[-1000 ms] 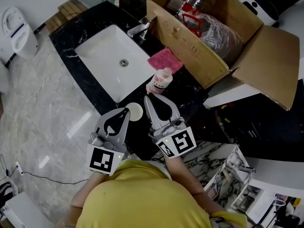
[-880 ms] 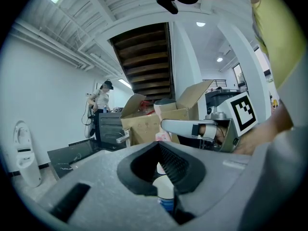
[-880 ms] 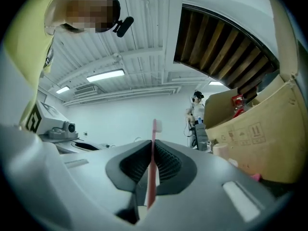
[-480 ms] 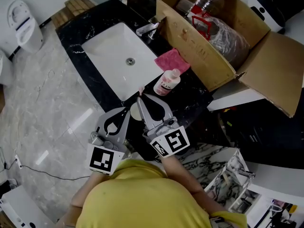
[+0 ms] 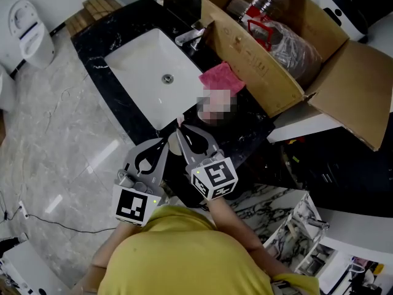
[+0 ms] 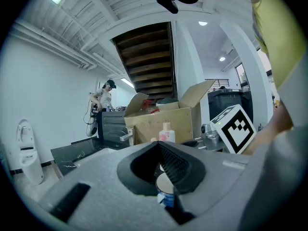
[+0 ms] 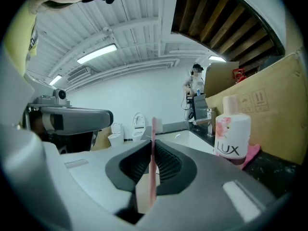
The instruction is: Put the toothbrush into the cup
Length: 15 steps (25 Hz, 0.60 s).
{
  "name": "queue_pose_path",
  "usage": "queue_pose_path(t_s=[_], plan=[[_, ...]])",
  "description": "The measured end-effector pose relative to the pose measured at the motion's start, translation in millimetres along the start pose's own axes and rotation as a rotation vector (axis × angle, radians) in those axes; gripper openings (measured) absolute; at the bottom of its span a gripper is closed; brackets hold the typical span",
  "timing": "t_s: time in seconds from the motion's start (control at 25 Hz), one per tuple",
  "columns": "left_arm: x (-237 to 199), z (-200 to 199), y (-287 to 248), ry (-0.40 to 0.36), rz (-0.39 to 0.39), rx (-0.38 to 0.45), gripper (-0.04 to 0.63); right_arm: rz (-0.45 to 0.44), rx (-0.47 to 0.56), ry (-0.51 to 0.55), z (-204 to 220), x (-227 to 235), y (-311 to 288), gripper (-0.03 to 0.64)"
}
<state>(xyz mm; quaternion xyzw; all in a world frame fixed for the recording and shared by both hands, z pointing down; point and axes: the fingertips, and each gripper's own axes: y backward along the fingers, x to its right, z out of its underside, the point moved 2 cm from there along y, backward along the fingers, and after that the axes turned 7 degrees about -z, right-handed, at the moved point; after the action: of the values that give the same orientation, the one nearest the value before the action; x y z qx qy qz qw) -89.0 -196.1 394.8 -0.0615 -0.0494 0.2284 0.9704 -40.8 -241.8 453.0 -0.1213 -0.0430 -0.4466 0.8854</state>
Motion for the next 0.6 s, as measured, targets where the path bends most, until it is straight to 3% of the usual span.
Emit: queue_pose_path(t_s=[0.2,0.32,0.6], plan=[[3,0,-1,-0.001,0.009,0.001,0.002,-0.019,-0.087,-0.021,10,-1,-2,0.063],[4,-1,-2,0.002,0.012,0.000,0.002,-0.013,-0.128,-0.031,14,1,0,0.136],[9,-3,-4,0.007,0.025,0.006,0.002,0.080,-0.156,-0.036,18,13,17,0.189]])
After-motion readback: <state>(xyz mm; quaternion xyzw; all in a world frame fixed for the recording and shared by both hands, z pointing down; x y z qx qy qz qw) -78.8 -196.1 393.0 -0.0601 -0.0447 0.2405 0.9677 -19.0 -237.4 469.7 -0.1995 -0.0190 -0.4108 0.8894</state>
